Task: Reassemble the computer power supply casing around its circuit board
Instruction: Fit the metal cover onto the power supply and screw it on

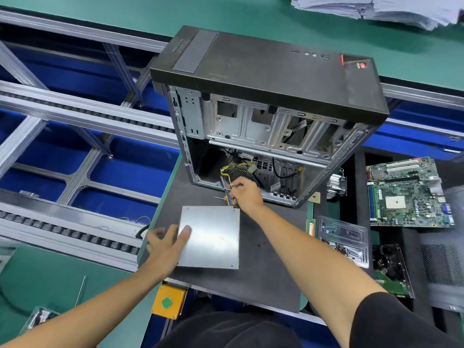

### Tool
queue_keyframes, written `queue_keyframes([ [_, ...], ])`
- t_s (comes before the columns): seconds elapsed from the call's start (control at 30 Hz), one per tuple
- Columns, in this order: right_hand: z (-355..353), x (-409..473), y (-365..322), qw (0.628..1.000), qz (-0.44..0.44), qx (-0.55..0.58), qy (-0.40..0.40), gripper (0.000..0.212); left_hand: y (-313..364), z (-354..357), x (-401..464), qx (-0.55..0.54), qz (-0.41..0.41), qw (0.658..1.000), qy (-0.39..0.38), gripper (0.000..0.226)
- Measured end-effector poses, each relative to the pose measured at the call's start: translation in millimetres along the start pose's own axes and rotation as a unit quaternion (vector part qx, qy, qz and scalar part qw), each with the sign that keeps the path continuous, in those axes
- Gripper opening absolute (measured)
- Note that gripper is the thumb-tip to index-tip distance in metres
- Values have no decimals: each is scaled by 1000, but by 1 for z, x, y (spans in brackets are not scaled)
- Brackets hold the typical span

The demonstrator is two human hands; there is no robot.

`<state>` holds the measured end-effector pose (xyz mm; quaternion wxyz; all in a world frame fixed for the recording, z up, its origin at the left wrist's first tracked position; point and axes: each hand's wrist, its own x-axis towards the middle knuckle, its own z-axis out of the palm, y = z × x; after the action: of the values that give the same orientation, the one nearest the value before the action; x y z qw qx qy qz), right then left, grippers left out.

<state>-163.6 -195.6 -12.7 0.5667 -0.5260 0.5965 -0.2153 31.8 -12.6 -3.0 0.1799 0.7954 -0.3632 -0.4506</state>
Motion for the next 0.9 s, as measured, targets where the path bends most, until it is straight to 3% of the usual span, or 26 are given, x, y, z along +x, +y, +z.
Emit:
queue_keyframes([
  [0.1,2,1,2,1000,17,15,-3,22,-3,10,0,-36,8,999,-7,24],
  [0.3,-9,-2,12,999,-3,44,-20,24,-3,17,-2,-80,40,996,18,61],
  [0.43,-17,-10,18,997,26,67,-34,33,-7,19,-1,-60,41,992,105,75],
  [0.5,-21,-15,16,994,55,71,-54,39,-1,9,1,15,130,984,121,90],
  [0.57,-23,-17,15,992,72,73,-71,40,12,-3,10,162,309,934,79,98],
  [0.63,-24,-20,15,990,78,75,-90,37,34,-7,22,288,438,852,-6,110],
  [0.7,-24,-22,16,989,74,76,-107,33,60,-2,29,383,465,791,-101,120],
  [0.77,-23,-23,17,988,69,75,-119,33,78,5,35,447,443,758,-170,123],
  [0.9,-23,-22,20,986,73,72,-128,35,86,9,37,467,423,759,-163,118],
])
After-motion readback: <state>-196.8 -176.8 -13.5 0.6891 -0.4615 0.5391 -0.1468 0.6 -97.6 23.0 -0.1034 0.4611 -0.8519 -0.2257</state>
